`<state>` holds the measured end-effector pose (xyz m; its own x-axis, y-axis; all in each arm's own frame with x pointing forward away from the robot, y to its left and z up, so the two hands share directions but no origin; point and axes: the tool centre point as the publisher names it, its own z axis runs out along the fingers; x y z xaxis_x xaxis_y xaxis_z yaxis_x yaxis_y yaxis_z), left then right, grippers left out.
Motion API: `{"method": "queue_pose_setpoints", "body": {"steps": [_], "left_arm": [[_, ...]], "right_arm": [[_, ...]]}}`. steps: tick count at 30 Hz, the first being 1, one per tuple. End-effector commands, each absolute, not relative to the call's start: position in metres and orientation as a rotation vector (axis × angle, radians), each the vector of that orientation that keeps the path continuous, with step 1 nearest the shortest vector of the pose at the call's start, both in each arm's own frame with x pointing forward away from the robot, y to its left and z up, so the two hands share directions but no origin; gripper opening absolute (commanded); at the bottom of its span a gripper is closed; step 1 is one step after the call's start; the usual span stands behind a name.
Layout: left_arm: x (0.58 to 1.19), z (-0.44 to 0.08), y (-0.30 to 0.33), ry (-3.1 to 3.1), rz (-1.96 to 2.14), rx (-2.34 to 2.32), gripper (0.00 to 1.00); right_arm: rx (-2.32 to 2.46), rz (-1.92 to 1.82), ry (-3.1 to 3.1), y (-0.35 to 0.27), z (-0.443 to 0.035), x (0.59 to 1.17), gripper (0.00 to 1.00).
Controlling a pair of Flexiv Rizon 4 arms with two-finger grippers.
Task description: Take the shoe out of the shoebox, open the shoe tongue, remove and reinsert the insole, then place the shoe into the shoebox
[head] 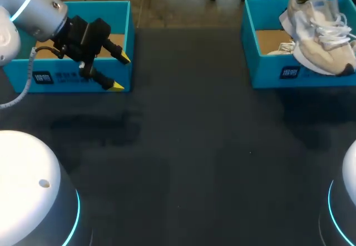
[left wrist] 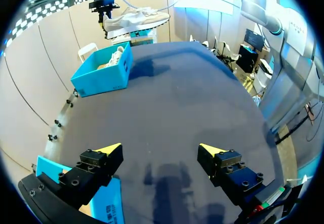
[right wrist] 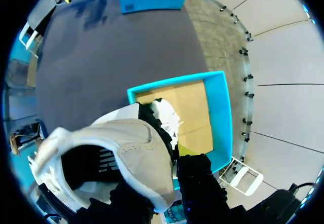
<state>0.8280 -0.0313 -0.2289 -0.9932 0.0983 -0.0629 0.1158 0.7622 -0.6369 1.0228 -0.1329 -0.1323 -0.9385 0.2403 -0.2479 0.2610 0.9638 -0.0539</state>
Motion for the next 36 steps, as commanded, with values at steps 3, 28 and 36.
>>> {"method": "queue_pose_setpoints", "body": {"steps": [3,28,36], "left_arm": [[0.828,-0.228,-0.031,2.927,-1.055,0.179,1.0],[0.828,-0.228,-0.031,2.927,-1.055,0.179,1.0],[0.828,-0.228,-0.031,2.927,-1.055,0.179,1.0]], "right_arm": [[0.346,-0.144,2.914,-0.164,-0.14,1.062,0.0],[0.42,-0.208,2.906,-0.276,-0.163,1.191,0.0],[0.903,-0.258,2.841,-0.301,-0.166,1.2,0.0]]}}
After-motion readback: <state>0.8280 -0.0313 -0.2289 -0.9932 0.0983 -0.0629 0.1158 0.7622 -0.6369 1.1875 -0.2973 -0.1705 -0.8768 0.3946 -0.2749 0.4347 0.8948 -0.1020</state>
